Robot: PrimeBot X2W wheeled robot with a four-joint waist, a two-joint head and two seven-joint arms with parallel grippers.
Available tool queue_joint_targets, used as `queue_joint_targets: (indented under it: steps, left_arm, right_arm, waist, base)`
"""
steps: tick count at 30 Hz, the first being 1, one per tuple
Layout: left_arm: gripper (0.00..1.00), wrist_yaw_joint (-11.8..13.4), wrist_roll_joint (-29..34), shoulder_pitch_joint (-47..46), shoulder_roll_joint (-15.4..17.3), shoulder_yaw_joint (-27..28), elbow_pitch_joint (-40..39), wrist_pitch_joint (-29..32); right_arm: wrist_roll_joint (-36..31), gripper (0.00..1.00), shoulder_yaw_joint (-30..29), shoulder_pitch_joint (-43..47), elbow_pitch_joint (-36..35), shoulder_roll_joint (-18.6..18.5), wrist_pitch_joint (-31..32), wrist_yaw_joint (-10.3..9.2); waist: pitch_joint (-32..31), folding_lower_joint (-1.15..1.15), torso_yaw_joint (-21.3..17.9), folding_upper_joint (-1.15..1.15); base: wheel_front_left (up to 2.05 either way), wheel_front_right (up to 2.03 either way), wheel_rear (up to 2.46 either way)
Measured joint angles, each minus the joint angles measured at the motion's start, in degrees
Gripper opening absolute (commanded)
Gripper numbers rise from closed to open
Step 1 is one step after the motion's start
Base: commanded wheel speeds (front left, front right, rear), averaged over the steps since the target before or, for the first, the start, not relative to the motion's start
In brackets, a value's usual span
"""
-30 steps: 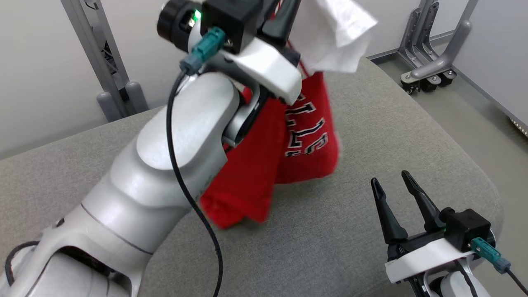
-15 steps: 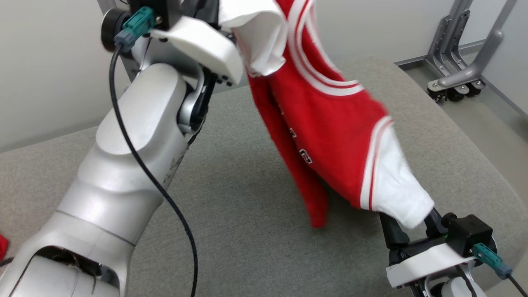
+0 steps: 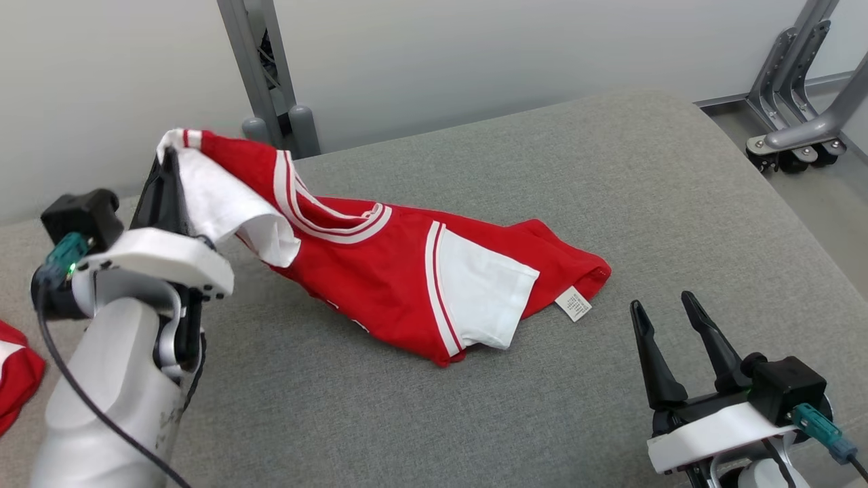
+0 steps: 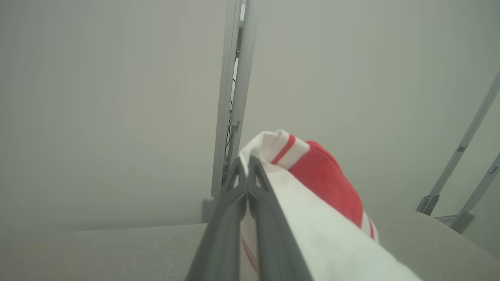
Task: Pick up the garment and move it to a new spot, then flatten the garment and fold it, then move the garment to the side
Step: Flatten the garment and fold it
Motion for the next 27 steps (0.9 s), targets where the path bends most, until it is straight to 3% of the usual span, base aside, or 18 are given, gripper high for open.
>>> queue_joint_targets:
  steps: [4,5,7,10,12,13,14,15,16,22,27]
  left_arm:
    - [0.00,1.0,2.5,8.6,0.2,5.6,-6.1,0.0]
    - [0.04,1.2,3.3,10.7,0.2,6.9,-7.5,0.0]
    - [0.22,2.3,5.6,14.7,0.2,9.2,-10.5,0.0]
    - [0.15,3.1,7.2,18.4,-0.4,11.6,-13.4,0.0]
    - [0.19,3.5,9.1,21.9,-1.1,13.3,-15.8,0.0]
    - [0.27,3.6,10.0,23.4,-1.5,13.8,-16.8,0.0]
    - [0.47,4.0,10.8,24.7,-2.0,14.2,-17.7,0.0]
    - [0.93,4.1,11.6,26.0,-2.6,14.6,-18.5,0.0]
    - [1.00,4.3,12.2,27.2,-3.3,15.1,-19.3,0.0]
    - [1.00,5.5,17.6,32.3,-5.2,17.3,-26.0,0.0]
    - [1.00,2.8,22.0,34.2,-6.4,15.0,-30.4,0.0]
  right_arm:
    - [-0.1,1.00,-0.7,0.1,-0.3,0.0,0.0,0.00]
    - [-0.1,1.00,-0.8,0.1,-0.4,0.0,0.0,0.00]
    - [-0.3,1.00,-0.9,0.3,-0.3,0.1,0.0,0.00]
    - [-0.3,1.00,-0.9,0.3,-0.3,0.2,0.0,-0.01]
    - [-0.4,1.00,-0.9,0.3,-0.2,0.2,0.0,0.00]
    - [-0.4,1.00,-1.0,0.3,-0.2,0.3,0.0,0.00]
    - [-0.4,1.00,-1.0,0.3,-0.1,0.3,0.0,0.00]
    - [-0.4,1.00,-1.1,0.3,-0.1,0.4,0.0,0.00]
    - [-0.4,1.00,-1.1,0.3,-0.1,0.4,0.0,-0.01]
    - [-0.4,1.00,-1.1,0.7,-0.1,0.5,0.0,0.00]
    - [-0.4,1.00,-1.0,1.1,0.2,0.6,0.0,-0.01]
  waist:
    - [0.6,0.00,0.4,0.00]
    - [0.8,0.00,0.5,0.00]
    - [0.9,0.00,0.8,0.00]
    - [1.0,0.00,1.1,0.00]
    - [0.9,0.00,1.3,0.00]
    - [0.8,0.00,1.5,0.00]
    - [0.8,0.00,1.7,0.00]
    - [0.6,0.00,1.9,0.00]
    - [0.5,0.00,2.1,0.00]
    - [-0.3,0.00,3.4,0.00]
    - [-1.2,0.00,4.1,0.00]
  base:
    - [0.00,0.00,0.00]
    - [0.00,0.00,0.00]
    - [0.00,0.00,0.00]
    - [0.00,0.00,0.00]
    - [0.00,0.00,0.00]
    - [0.00,0.00,0.00]
    - [0.00,0.00,0.00]
    - [0.00,0.00,0.00]
    - [0.00,0.00,0.00]
    - [0.00,0.00,0.00]
    - [0.00,0.00,0.00]
